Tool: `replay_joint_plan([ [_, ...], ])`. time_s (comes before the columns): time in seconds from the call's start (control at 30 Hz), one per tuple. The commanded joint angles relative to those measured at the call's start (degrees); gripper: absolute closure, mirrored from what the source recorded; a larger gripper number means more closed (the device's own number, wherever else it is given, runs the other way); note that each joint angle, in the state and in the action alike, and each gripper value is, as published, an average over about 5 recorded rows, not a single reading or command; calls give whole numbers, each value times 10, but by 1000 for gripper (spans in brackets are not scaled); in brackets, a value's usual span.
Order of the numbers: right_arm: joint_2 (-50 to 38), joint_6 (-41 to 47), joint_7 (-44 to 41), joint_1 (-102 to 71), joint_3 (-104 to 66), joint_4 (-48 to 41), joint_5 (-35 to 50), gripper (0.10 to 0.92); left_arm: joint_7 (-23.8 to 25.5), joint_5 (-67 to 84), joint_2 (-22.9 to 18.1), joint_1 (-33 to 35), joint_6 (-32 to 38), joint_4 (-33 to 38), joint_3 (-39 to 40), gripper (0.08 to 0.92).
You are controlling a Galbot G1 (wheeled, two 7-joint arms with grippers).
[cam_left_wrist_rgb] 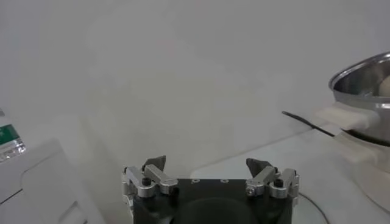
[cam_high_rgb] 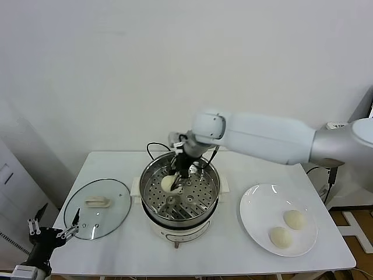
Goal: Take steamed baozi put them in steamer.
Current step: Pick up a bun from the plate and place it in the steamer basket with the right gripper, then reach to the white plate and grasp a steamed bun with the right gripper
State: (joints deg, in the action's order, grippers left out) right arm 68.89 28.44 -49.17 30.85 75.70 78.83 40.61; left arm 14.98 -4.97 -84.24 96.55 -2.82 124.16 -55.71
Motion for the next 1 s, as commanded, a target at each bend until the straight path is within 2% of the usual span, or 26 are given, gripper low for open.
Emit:
replay_joint_plan([
  [0.03,38,19,64,-45,-1,-3,-7,580,1,0,0,1,2,-2,1,177],
  [0.37,38,19,94,-53,-3,-9,-10,488,0,1,6,-1,3,-5,0,177],
  [0.67,-2,22,78,-13,-7,13,8,246,0,-3,8,-1,2,-4,9,177],
  [0.8,-60,12,24,31,-11,27,7,207,-1,-1,11,-1,2,-3,7,177],
  [1.0,-169,-39,-156,126,0,17,-26,203,-1,3,19,-1,2,-3,5,177],
])
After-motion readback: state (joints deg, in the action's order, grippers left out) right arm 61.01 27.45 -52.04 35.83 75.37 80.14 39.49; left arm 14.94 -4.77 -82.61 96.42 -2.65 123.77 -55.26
